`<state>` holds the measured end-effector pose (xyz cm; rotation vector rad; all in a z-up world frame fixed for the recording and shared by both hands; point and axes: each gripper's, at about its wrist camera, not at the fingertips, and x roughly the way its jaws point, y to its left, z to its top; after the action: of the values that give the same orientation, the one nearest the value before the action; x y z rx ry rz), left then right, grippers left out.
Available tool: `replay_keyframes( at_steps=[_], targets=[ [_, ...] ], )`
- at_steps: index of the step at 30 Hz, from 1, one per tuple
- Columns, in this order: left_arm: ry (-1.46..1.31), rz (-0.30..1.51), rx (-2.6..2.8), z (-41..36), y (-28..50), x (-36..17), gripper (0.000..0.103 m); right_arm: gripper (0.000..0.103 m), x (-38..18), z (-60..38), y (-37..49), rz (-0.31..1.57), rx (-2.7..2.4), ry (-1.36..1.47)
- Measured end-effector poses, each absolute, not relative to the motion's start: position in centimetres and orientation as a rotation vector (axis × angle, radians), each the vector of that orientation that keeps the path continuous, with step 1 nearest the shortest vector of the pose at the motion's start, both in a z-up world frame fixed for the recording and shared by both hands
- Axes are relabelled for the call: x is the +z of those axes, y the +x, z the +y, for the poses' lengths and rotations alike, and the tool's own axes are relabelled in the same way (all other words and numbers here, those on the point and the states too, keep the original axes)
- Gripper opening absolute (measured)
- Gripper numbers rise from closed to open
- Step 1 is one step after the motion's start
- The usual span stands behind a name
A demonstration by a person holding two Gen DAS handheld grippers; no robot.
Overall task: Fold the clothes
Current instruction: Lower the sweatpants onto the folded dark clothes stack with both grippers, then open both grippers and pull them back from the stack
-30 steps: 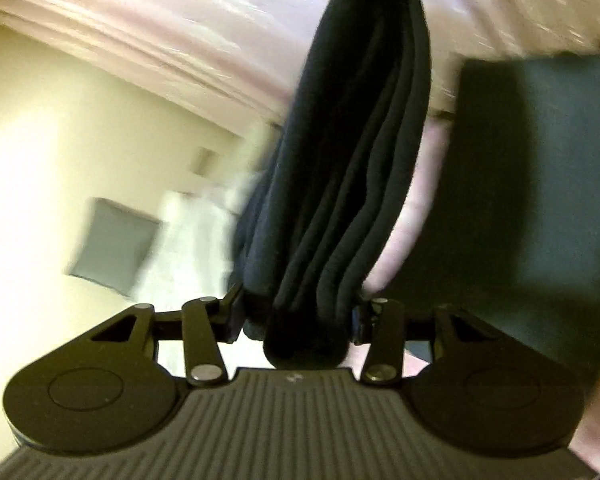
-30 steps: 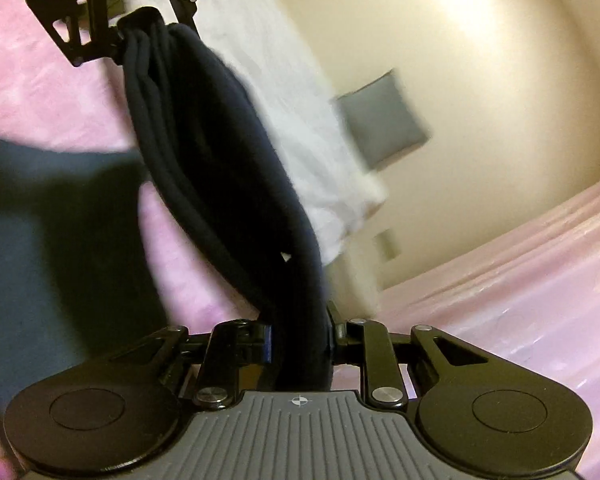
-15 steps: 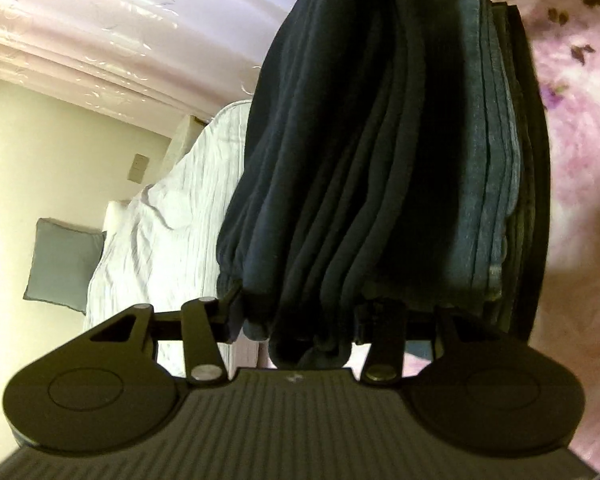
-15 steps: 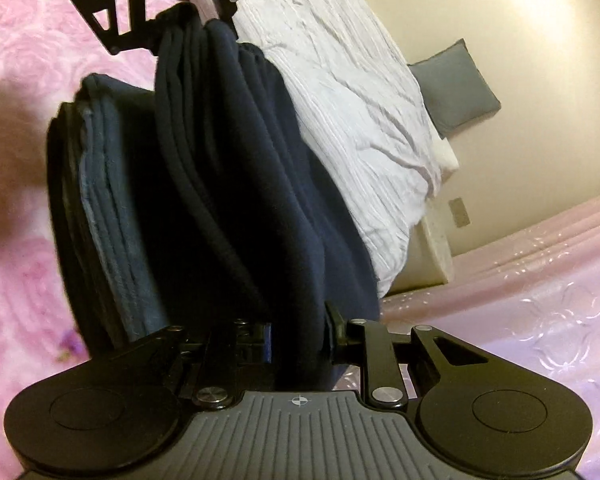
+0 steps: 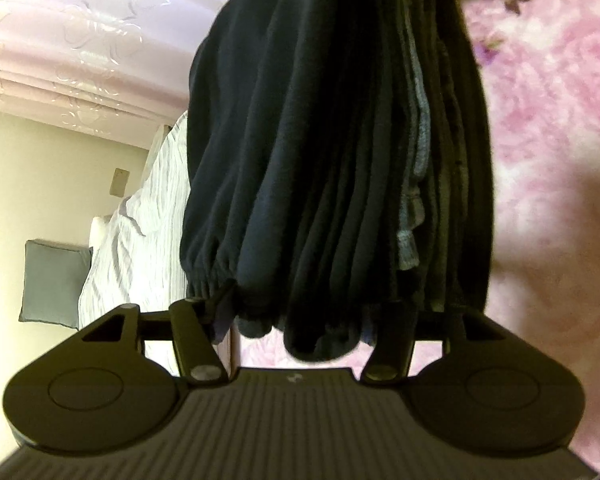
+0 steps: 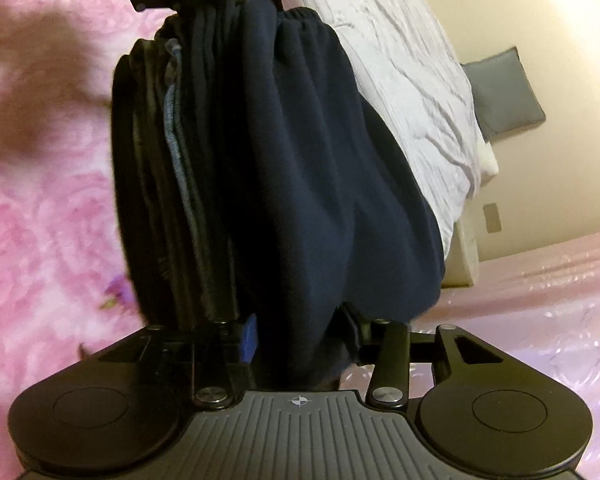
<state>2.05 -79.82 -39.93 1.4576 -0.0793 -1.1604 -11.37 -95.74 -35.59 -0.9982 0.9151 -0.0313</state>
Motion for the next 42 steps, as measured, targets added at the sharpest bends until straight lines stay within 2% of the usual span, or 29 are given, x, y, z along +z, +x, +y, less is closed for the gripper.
replay_keyframes(
  at_steps=[4,7,11,15,20,27,28,29,30,31,32,35,42],
  targets=[
    [1.336,0.043,-1.193,-77.6,2.9,-37.9,0.058,0.044,-33.4,-95.8,-11.7,0.934,-0.059,-0.812],
    [1.118,0.152,-1.161,-76.1,3.4,-35.3,0.056,0.044,-30.6,-96.3,-11.3,0.867,-0.073,-0.585],
    [0.862,0.277,-1.081,-79.4,5.4,-31.4,0.054,0.043,-28.4,-98.4,-9.8,0.798,-0.141,-0.262],
    [0.715,0.428,-1.045,-83.6,6.7,-30.8,0.054,0.043,-30.0,-101.1,-8.2,0.867,-0.201,-0.017],
    [0.730,0.586,-1.026,-85.5,7.4,-32.9,0.053,0.043,-31.0,-102.3,-7.9,0.902,-0.222,0.084],
    [0.653,0.646,-0.965,-84.8,7.2,-28.8,0.054,0.044,-29.7,-101.4,-10.2,0.919,-0.243,0.160],
    [0.643,0.662,-0.947,-83.7,6.3,-28.5,0.059,0.044,-29.7,-101.1,-10.8,0.928,-0.252,0.181],
    [0.632,0.680,-0.930,-82.6,5.6,-28.7,0.069,0.051,-29.3,-100.9,-11.6,0.938,-0.260,0.201],
    [0.614,0.700,-0.913,-81.9,5.4,-29.2,0.075,0.061,-29.2,-100.5,-12.5,0.948,-0.276,0.220],
    [0.591,0.718,-0.896,-81.1,4.8,-29.1,0.086,0.081,-29.1,-100.0,-13.3,0.957,-0.291,0.238],
    [0.569,0.733,-0.880,-80.4,4.1,-28.9,0.093,0.084,-29.0,-99.5,-14.1,0.965,-0.305,0.258],
    [0.489,0.795,-0.832,-78.9,2.2,-28.3,0.100,0.084,-28.4,-98.1,-16.4,0.984,-0.325,0.336],
    [0.222,0.956,-0.773,-74.9,-0.1,-26.2,0.101,0.084,-25.2,-96.1,-20.5,0.956,-0.423,0.503]
  ],
)
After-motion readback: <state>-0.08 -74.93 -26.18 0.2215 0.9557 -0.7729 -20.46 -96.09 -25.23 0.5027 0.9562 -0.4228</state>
